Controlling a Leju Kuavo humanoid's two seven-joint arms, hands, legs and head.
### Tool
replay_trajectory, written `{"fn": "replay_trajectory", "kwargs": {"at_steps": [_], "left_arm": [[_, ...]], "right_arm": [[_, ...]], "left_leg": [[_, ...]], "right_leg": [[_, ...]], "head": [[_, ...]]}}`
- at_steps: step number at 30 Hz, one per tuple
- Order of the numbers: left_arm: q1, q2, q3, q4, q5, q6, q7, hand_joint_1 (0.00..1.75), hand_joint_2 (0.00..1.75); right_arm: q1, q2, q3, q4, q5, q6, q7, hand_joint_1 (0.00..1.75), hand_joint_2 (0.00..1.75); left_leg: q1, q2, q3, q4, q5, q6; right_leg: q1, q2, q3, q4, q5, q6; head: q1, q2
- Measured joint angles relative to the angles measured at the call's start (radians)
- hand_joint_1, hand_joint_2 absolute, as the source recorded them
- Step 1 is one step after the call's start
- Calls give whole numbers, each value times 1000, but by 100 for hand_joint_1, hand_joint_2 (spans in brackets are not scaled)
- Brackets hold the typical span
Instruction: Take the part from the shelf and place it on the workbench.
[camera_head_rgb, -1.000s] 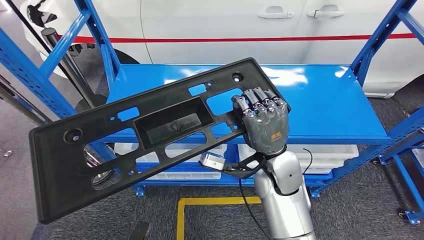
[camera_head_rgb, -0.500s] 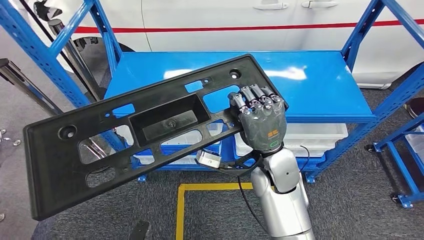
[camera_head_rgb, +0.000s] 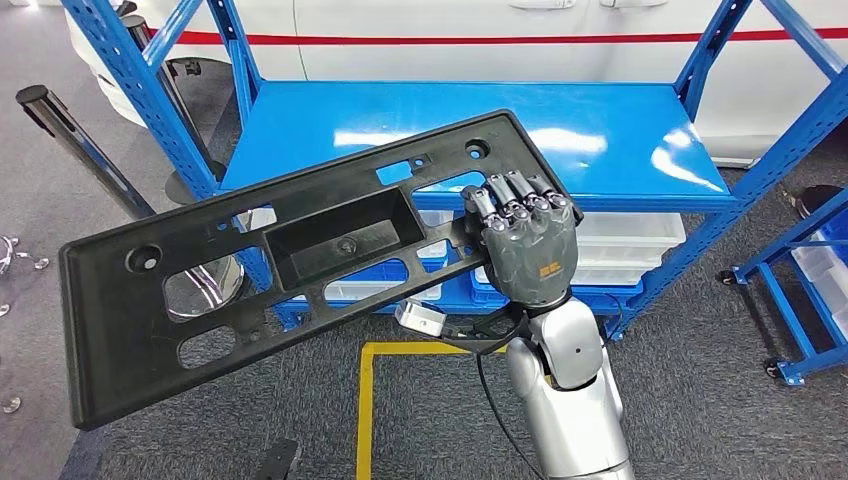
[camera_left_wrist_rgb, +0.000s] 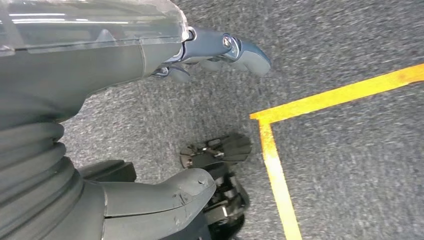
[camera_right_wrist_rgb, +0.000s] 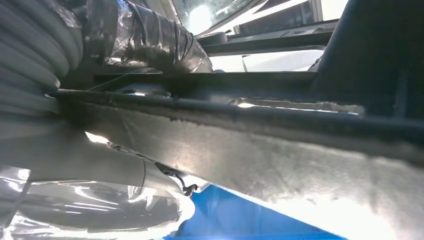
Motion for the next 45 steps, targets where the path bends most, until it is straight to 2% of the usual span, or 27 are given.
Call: {"fn": "replay_trajectory", "kwargs": {"at_steps": [2,4,5,7,9,10,12,14,16,17,19,21,22,24,25,26,27,28,30,32,35,36,38,40,41,43,45], "left_arm": [[1,0,-1,0,0,0,0,0,175],[1,0,-3,0,0,0,0,0,175],[2,0,-3,0,0,0,0,0,175],[3,1,-4,0,0,0,0,0,175],[3,1,-4,0,0,0,0,0,175],[3,1,-4,0,0,0,0,0,175],[2,1,-4,0,-1,0,0,0,175],[-3,2,-5,0,-1,-1,1,0,175],[-10,2,-6,0,-1,-5,2,0,175],[-12,2,-6,0,-1,-7,3,0,175],[-12,2,-7,0,-1,-11,6,0,175],[-12,1,-9,0,-3,-13,10,0,175],[-13,0,-10,0,-4,-13,13,0,175],[-14,-1,-13,0,-8,-14,18,0,175],[-14,-2,-14,0,-9,-14,20,0,175],[-13,-2,-14,0,-10,-14,22,0,175],[-12,-2,-14,0,-10,-14,23,0,175],[-11,-2,-14,0,-10,-14,24,0,175],[-11,-2,-14,0,-9,-14,26,0,175],[-11,-1,-14,0,-8,-14,28,0,175],[-7,-1,-14,0,-7,-14,30,0,175],[-5,-1,-14,0,-7,-14,30,0,175],[-3,-1,-14,0,-5,-14,31,0,175],[-2,-1,-14,0,-3,-14,32,0,175],[-2,-1,-14,0,-3,-14,32,0,175],[-2,0,-14,0,-2,-14,32,0,175],[-5,1,-14,-1,-2,-13,32,0,175]], "right_arm": [[-1,-1,3,-3,0,0,0,175,175],[-1,-1,3,-4,0,0,1,175,175],[-2,-1,4,-4,0,0,1,175,175],[-3,-1,6,-4,0,0,1,175,175],[-2,-1,7,-4,0,0,2,175,175],[-1,-1,7,-4,1,0,5,175,175],[0,-3,10,-4,2,0,17,175,175],[0,-6,14,-5,4,0,30,175,175],[-3,-8,18,-6,11,0,42,175,175],[-4,-9,22,-7,15,0,49,175,175],[-5,-11,28,-7,21,0,66,175,175],[-6,-16,31,-7,26,0,81,175,175],[-6,-20,32,-7,28,0,89,175,175],[-7,-30,37,-7,30,0,105,175,175],[-6,-36,39,-7,30,0,113,175,175],[-6,-42,42,-7,30,0,119,175,175],[-5,-48,44,-7,30,0,124,175,175],[-5,-53,45,-7,30,0,128,175,175],[-6,-59,49,-8,30,0,135,175,175],[-6,-64,56,-12,31,0,142,175,175],[-6,-70,62,-16,31,0,148,175,175],[-6,-71,64,-16,31,0,149,175,175],[-8,-72,69,-16,31,0,150,175,175],[-8,-73,72,-16,32,0,151,175,175],[-8,-73,73,-16,32,0,152,175,175],[-7,-74,73,-16,32,0,154,175,175],[-7,-75,73,-16,32,0,155,175,175]], "left_leg": [[1,0,-10,4,15,-11],[4,-1,-13,2,29,-23],[5,-2,-20,11,16,-29],[10,-4,-47,81,-64,-40],[15,-4,-76,205,-158,-49],[17,-4,-79,255,-176,-52],[19,-4,-44,267,-150,-54],[19,-4,55,154,-116,-48],[13,-6,150,19,-126,-40],[9,-7,171,-17,-134,-35],[5,-8,170,-36,-120,-25],[9,-3,162,-53,-95,-10],[11,-1,155,-57,-82,-3],[10,1,131,-56,-63,5],[10,1,117,-53,-54,5],[9,2,103,-50,-45,4],[10,2,89,-46,-38,2],[11,3,75,-40,-32,-1],[12,2,49,-21,-26,-9],[11,1,28,-2,-21,-19],[13,0,15,6,-10,-39],[15,0,8,16,-23,-45],[19,0,-19,86,-95,-53],[19,-1,-52,210,-184,-56],[18,-1,-59,260,-208,-55],[14,-2,-25,273,-192,-45],[1,-2,76,162,-152,-27]], "right_leg": [[7,1,39,-68,-21,-8],[7,0,30,-76,-6,-22],[5,-2,23,-78,5,-31],[1,-6,0,-82,30,-45],[1,-6,-31,-82,55,-50],[2,-7,-48,-81,68,-49],[2,-7,-80,-80,92,-46],[1,-7,-106,-79,114,-41],[0,-9,-120,-81,134,-31],[-1,-10,-121,-85,144,-25],[-4,-10,-122,-98,164,-13],[-4,-7,-131,-88,145,-5],[-4,-5,-144,-56,109,-2],[-5,-2,-181,69,11,3],[-5,-1,-197,136,-25,5],[-6,-1,-203,182,-40,7],[-8,-1,-191,194,-35,9],[-10,-1,-161,168,-17,11],[-16,-1,-64,43,14,16],[-14,1,-11,-43,16,11],[-8,3,-23,-53,23,-15],[-7,2,-30,-54,31,-25],[-7,0,-47,-57,50,-43],[-2,-2,-71,-57,70,-50],[1,-2,-84,-56,81,-52],[7,-2,-115,-56,105,-54],[7,-1,-141,-56,129,-53]], "head": [[0,0],[1,0],[0,0],[0,0],[-1,0],[-1,0],[-1,0],[-1,0],[-1,0],[-1,0],[-1,0],[-1,0],[0,0],[0,0],[-1,0],[-1,0],[-1,0],[-1,0],[-1,0],[-1,0],[-1,0],[-1,0],[-1,0],[-1,0],[-1,0],[-1,0],[-1,0]]}}
